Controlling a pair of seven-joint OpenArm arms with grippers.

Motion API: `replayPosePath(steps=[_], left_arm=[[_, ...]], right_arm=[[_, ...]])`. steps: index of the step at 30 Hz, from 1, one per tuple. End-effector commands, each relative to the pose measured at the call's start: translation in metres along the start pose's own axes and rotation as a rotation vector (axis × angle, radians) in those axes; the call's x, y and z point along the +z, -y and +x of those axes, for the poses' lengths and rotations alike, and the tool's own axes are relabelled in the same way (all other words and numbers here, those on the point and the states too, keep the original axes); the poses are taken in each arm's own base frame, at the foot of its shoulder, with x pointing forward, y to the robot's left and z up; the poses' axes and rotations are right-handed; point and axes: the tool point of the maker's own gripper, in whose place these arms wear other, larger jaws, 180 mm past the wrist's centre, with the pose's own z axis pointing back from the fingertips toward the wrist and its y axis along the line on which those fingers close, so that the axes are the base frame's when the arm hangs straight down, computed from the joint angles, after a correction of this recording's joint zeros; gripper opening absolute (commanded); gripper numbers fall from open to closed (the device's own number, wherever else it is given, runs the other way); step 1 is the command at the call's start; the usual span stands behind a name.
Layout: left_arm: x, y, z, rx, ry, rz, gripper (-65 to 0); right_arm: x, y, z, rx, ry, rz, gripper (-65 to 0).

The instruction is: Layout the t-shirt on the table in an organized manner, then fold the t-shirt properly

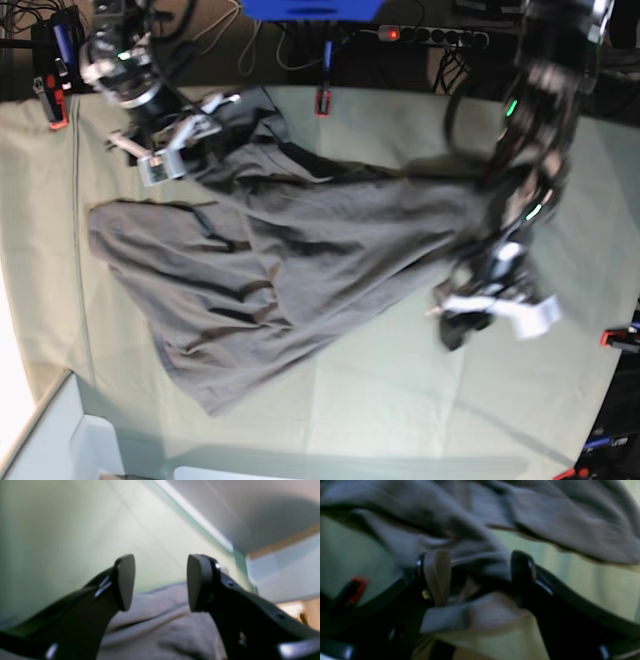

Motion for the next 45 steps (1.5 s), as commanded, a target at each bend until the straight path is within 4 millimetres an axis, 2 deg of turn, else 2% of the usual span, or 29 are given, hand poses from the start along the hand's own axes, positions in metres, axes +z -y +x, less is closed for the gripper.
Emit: replayPosePath(steps=[1, 5, 10, 14, 20, 21, 23, 24, 25, 26, 29, 31, 32, 33, 34, 35, 38, 40, 43, 45], left_arm=[[-0.016, 0.013, 0.007, -0.009, 0.014, -0.022, -32.4], [-0.065, 0.031, -0.03, -0.051, -0.096, 0.002, -32.3], [-0.094, 0.029, -0.064, -0.068, -0.189, 0.075, -32.3], [-0.103, 0.009, -0.094, -0.087, -0.272, 0.167, -32.3], [-0.102, 0.0, -0.113, -0.089, -0.322, 0.215, -32.9], [-0.101, -0.001, -0.114, -0.101, -0.325, 0.214, -35.2], [-0.1, -0.001, -0.116, -0.161, -0.33, 0.202, -45.5], [-0.1, 0.001, -0.117, -0.182, -0.333, 0.195, -52.6], [-0.099, 0.001, -0.119, -0.196, -0.337, 0.192, -61.1], [-0.098, 0.0, -0.121, -0.195, -0.344, 0.192, -65.0], [-0.092, -0.008, -0.131, -0.185, -0.36, 0.207, -64.3], [-0.092, -0.004, -0.125, -0.181, -0.344, 0.189, -65.0], [-0.089, -0.009, -0.121, -0.182, -0.334, 0.186, -65.0], [-0.085, -0.011, -0.117, -0.183, -0.322, 0.179, -65.0], [-0.082, -0.005, -0.111, -0.177, -0.3, 0.15, -65.0], [-0.079, -0.004, -0.1, -0.163, -0.27, 0.132, -65.0], [-0.062, 0.002, -0.072, -0.108, -0.185, 0.079, -65.0], [-0.046, -0.007, -0.055, -0.077, -0.135, 0.086, -65.0], [-0.014, -0.019, -0.045, -0.046, -0.093, 0.102, -65.0], [0.005, -0.02, -0.044, -0.036, -0.082, 0.089, -65.0]], right_arm=[[0.002, 0.002, 0.013, 0.007, 0.046, 0.0, -26.9], [0.001, 0.003, 0.012, 0.004, 0.045, -0.003, -26.9], [0.001, 0.006, 0.014, 0.007, 0.047, -0.01, -26.9], [-0.008, 0.008, 0.011, -0.003, 0.039, -0.008, -26.9], [-0.028, 0.011, -0.007, -0.037, -0.014, 0.003, -27.1], [-0.031, 0.012, -0.01, -0.041, -0.023, 0.004, -27.3], [-0.037, 0.013, -0.017, -0.052, -0.043, 0.008, -27.6], [-0.04, 0.016, -0.021, -0.052, -0.055, 0.008, -28.5], [-0.043, 0.018, -0.024, -0.048, -0.067, 0.009, -31.0], [-0.045, 0.02, -0.03, -0.05, -0.084, 0.011, -34.8], [-0.052, 0.028, -0.037, -0.056, -0.109, 0.006, -49.6], [-0.052, 0.041, -0.041, -0.035, -0.127, -0.007, -61.0], [-0.051, 0.046, -0.043, -0.027, -0.133, -0.014, -65.0], [-0.049, 0.054, -0.043, -0.027, -0.135, -0.03, -65.0], [-0.046, 0.064, -0.043, -0.036, -0.129, -0.054, -65.0], [-0.042, 0.076, -0.041, -0.047, -0.121, -0.086, -65.0], [-0.04, 0.114, -0.018, -0.071, -0.065, -0.174, -65.0], [-0.032, 0.143, -0.008, -0.073, -0.041, -0.234, -65.0], [-0.026, 0.177, 0.02, -0.051, 0.012, -0.298, -65.0], [-0.023, 0.197, 0.042, -0.031, 0.051, -0.332, -65.0]])
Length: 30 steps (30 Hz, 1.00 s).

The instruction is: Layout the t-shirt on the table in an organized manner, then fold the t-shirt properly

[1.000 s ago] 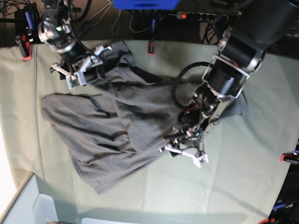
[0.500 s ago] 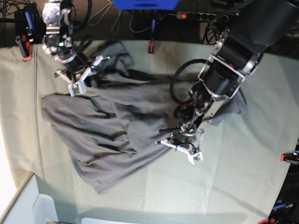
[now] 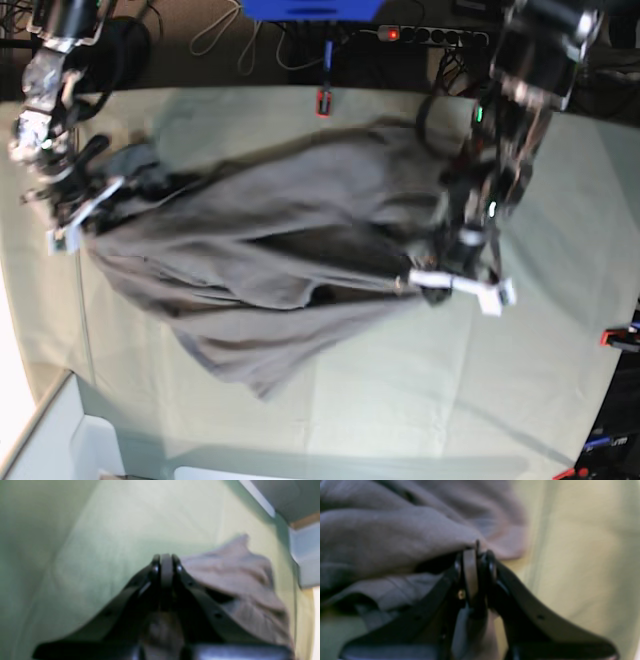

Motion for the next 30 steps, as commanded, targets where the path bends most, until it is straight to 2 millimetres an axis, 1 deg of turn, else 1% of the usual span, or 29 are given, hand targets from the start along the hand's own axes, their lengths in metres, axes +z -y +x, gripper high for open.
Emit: replayPosePath(steps=[1, 2, 5, 8, 10, 11, 13, 14, 16, 18, 20, 22, 23, 24, 25, 27, 29, 30], left_arm=[[0.008, 0.007, 0.01, 0.003, 0.035, -0.023, -65.0], [0.018, 0.01, 0.005, 0.012, 0.033, -0.036, -65.0], [0.037, 0.017, -0.009, 0.027, 0.014, -0.064, -65.0], [0.044, 0.023, -0.015, 0.036, 0.004, -0.081, -65.0], [0.047, 0.034, -0.021, 0.04, -0.008, -0.107, -65.0], [0.049, 0.039, -0.021, 0.036, -0.008, -0.118, -65.0], [0.053, 0.047, -0.021, 0.032, -0.008, -0.14, -65.0], [0.055, 0.045, -0.026, 0.033, -0.018, -0.135, -64.9], [0.058, 0.039, -0.03, 0.024, -0.031, -0.126, -64.2], [0.058, 0.034, -0.035, 0.028, -0.044, -0.113, -58.9], [0.057, 0.034, -0.034, 0.028, -0.043, -0.113, -49.6], [0.056, 0.037, -0.03, 0.023, -0.034, -0.122, -38.8], [0.056, 0.039, -0.028, 0.022, -0.028, -0.128, -35.3], [0.052, 0.044, -0.021, 0.019, -0.013, -0.14, -32.3], [0.047, 0.049, -0.012, 0.013, 0.006, -0.15, -30.7], [0.037, 0.056, 0.003, 0.007, 0.037, -0.161, -30.1], [0.014, 0.054, 0.014, 0.003, 0.05, -0.139, -30.1], [0.003, 0.061, 0.013, 0.006, 0.047, -0.14, -30.1]], right_arm=[[0.0, 0.018, 0.033, 0.005, 0.09, -0.038, -65.0], [0.0, 0.024, 0.043, 0.01, 0.109, -0.049, -65.0], [-0.001, 0.037, 0.068, 0.021, 0.156, -0.072, -65.0], [-0.004, 0.042, 0.089, 0.021, 0.195, -0.082, -65.0], [-0.005, 0.046, 0.1, 0.022, 0.215, -0.089, -65.0], [-0.004, 0.05, 0.106, 0.029, 0.225, -0.096, -63.9], [-0.003, 0.056, 0.117, 0.035, 0.243, -0.105, -59.4], [-0.003, 0.057, 0.12, 0.036, 0.249, -0.107, -56.9], [-0.003, 0.057, 0.12, 0.038, 0.25, -0.108, -50.6], [0.0, 0.061, 0.119, 0.051, 0.246, -0.115, -44.0], [0.0, 0.06, 0.107, 0.055, 0.222, -0.112, -37.9], [0.001, 0.056, 0.095, 0.053, 0.198, -0.104, -32.3], [0.0, 0.052, 0.09, 0.045, 0.192, -0.097, -30.6], [0.001, 0.048, 0.086, 0.041, 0.188, -0.092, -29.0], [0.003, 0.044, 0.082, 0.044, 0.185, -0.088, -27.8], [0.01, 0.03, 0.073, 0.044, 0.182, -0.073, -27.2], [0.018, 0.011, 0.068, 0.03, 0.194, -0.053, -27.1], [0.023, 0.004, 0.067, 0.025, 0.201, -0.046, -27.1]])
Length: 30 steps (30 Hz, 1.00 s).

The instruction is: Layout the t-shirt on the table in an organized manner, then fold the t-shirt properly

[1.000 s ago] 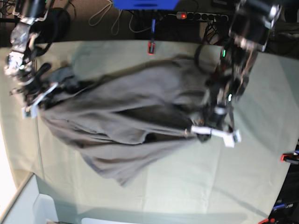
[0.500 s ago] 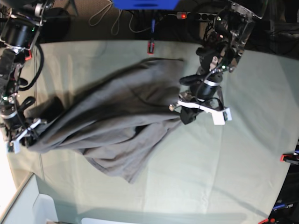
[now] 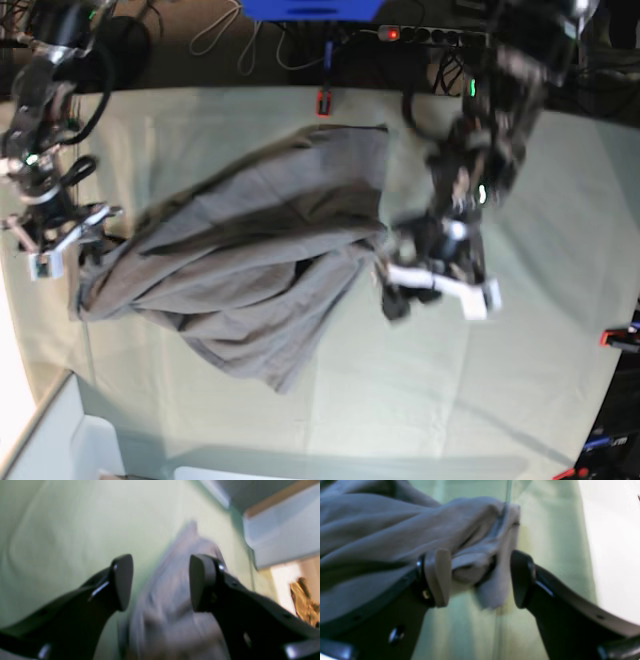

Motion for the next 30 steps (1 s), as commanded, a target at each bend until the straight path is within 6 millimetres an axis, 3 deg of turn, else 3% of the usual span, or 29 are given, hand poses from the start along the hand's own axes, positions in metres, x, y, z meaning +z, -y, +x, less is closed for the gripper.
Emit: replayPosePath(steps=[1, 6, 11, 17, 25, 27, 30], left_arm=[[-0.013, 0.018, 0.008, -0.001, 0.023, -0.032, -30.1], [-0.08, 0.04, -0.01, -0.048, -0.065, 0.018, -29.9], [-0.116, 0.059, -0.041, -0.109, -0.172, 0.08, -29.8], [-0.125, 0.063, -0.068, -0.12, -0.25, 0.139, -29.8], [-0.118, 0.026, -0.086, -0.139, -0.303, 0.226, -30.6], [-0.116, 0.016, -0.091, -0.144, -0.317, 0.249, -35.9], [-0.117, 0.023, -0.097, -0.136, -0.334, 0.184, -55.0]], right_arm=[[0.005, -0.003, 0.019, -0.003, 0.068, 0.0, -27.1], [0.031, -0.041, 0.012, -0.054, 0.082, 0.033, -27.2], [0.051, -0.058, 0.008, -0.079, 0.083, 0.04, -27.2], [0.067, -0.063, -0.002, -0.072, 0.063, 0.043, -27.2], [0.075, -0.064, -0.012, -0.066, 0.038, 0.044, -27.3], [0.075, -0.064, -0.012, -0.066, 0.036, 0.044, -27.3], [0.075, -0.064, -0.012, -0.067, 0.036, 0.044, -27.3]])
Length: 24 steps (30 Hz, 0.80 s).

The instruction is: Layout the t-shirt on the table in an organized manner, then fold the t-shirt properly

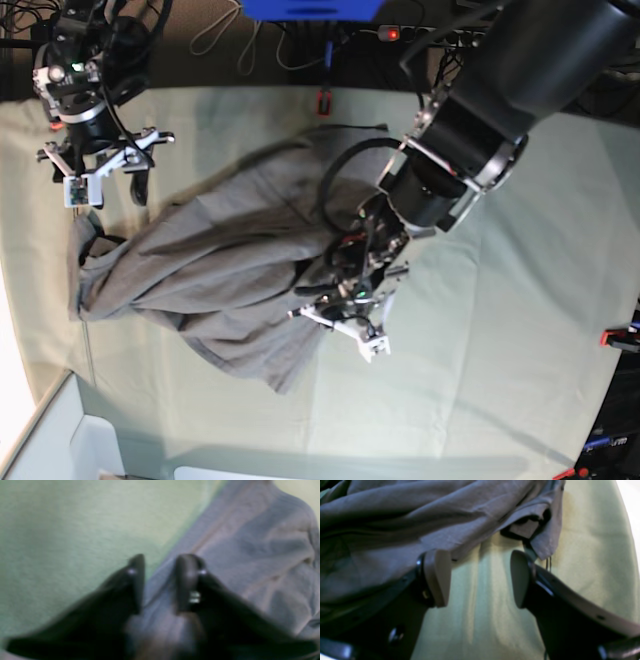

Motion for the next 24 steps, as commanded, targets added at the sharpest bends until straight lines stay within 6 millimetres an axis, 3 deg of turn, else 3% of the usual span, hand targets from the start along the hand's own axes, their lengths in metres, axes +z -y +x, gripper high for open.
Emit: replayPosePath(steps=[1, 2, 9, 12, 16, 19, 24], left_arm=[[0.0, 0.014, 0.004, 0.004, -0.015, -0.04, -61.4], [0.0, 0.015, 0.003, 0.002, -0.019, -0.048, -65.0], [0.0, 0.018, 0.004, 0.012, -0.018, -0.059, -64.9], [0.007, 0.032, 0.033, 0.02, 0.054, -0.118, -64.9], [0.036, 0.015, 0.081, 0.097, 0.205, -0.198, -64.9], [0.068, -0.009, 0.107, 0.135, 0.317, -0.233, -64.9], [0.111, -0.091, 0.123, 0.199, 0.425, -0.097, -64.9]], right_arm=[[0.002, 0.002, 0.014, 0.001, 0.052, -0.002, -27.3], [0.002, 0.001, 0.012, 0.001, 0.049, -0.001, -27.3], [0.008, 0.001, 0.002, 0.002, 0.021, 0.001, -27.3], [0.009, 0.0, 0.0, 0.002, 0.017, 0.002, -27.3], [0.009, 0.0, -0.001, 0.002, 0.015, 0.002, -27.3], [0.009, -0.002, -0.001, 0.001, 0.014, 0.007, -27.3], [0.009, -0.041, -0.007, 0.011, -0.001, 0.114, -27.3]])
